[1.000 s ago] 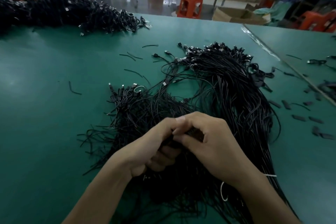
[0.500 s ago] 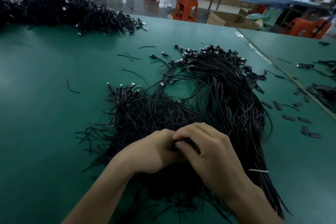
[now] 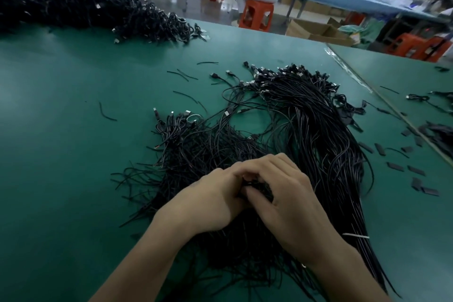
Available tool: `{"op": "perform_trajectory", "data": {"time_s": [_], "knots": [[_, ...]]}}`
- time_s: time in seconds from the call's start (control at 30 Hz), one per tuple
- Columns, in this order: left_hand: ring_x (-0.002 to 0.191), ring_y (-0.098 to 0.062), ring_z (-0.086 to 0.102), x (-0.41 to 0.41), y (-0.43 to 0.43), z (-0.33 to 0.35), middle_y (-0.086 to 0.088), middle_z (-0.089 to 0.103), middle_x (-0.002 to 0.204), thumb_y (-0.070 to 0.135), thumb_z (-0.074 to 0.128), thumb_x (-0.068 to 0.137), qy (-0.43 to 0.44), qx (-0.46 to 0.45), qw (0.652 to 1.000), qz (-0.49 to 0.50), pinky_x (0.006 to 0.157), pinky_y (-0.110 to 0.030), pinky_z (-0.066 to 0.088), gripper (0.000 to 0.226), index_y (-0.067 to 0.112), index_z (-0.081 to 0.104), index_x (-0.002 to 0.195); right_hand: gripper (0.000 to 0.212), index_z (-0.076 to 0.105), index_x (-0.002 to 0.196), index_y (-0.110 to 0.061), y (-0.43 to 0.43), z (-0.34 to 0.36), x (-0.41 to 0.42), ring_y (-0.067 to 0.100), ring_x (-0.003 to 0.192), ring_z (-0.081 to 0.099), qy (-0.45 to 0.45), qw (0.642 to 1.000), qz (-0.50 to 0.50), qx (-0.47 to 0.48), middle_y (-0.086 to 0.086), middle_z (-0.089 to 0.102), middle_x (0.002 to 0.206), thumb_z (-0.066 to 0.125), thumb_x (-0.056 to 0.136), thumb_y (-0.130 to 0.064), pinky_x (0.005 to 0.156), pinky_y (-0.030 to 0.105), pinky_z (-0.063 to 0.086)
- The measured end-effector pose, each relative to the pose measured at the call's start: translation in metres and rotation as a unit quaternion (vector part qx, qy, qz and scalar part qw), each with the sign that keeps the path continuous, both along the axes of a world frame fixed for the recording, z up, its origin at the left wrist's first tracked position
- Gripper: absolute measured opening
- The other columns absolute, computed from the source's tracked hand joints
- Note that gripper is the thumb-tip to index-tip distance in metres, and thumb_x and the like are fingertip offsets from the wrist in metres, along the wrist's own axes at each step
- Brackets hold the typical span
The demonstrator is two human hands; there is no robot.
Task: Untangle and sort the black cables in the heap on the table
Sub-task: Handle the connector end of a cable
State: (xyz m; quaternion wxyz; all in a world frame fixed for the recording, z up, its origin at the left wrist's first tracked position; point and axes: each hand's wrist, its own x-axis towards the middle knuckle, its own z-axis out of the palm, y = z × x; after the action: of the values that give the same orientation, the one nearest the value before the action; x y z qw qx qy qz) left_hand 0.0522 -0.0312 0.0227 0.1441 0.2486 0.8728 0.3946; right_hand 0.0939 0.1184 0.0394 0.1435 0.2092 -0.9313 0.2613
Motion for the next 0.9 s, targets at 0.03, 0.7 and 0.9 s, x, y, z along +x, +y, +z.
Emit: {"op": "perform_trajectory", "data": {"time_s": [0.03,0.7,0.9], "knots": [[0.052,0.001,0.044,0.001,0.000,-0.002,0.015,0.034,0.068,0.016,0.048,0.099,0.027,-0.027,0.999,0.008,0.060,0.004,0.034,0.012,0.027,0.051,0.102,0.029,0.065,0.108,-0.027,0.000,-0.001,0.000,0.005,0.097,0.052,-0.010,1.000,-0.004,-0.015,-0.019,0.061,0.099,0.064,0.084,-0.010,0.085,0.024,0.045],[0.053,-0.017,0.040,0.008,0.015,-0.005,0.008,0.043,0.069,0.017,0.048,0.093,0.152,-0.199,0.957,0.145,0.047,-0.030,0.026,0.028,0.027,0.024,0.102,0.025,0.077,0.098,-0.027,-0.006,-0.010,0.001,0.001,0.084,0.064,-0.039,0.976,-0.124,-0.175,-0.016,0.067,0.082,0.073,0.083,-0.007,0.071,0.008,0.047],[0.054,-0.016,0.037,0.010,0.017,-0.006,0.008,0.038,0.066,0.020,0.049,0.095,0.176,-0.216,0.949,0.147,0.050,-0.030,0.027,0.032,0.028,0.018,0.101,0.022,0.076,0.093,-0.029,-0.005,-0.009,-0.002,0.004,0.082,0.066,-0.092,0.968,-0.116,-0.205,-0.013,0.069,0.083,0.069,0.089,-0.009,0.069,0.014,0.051]]}}
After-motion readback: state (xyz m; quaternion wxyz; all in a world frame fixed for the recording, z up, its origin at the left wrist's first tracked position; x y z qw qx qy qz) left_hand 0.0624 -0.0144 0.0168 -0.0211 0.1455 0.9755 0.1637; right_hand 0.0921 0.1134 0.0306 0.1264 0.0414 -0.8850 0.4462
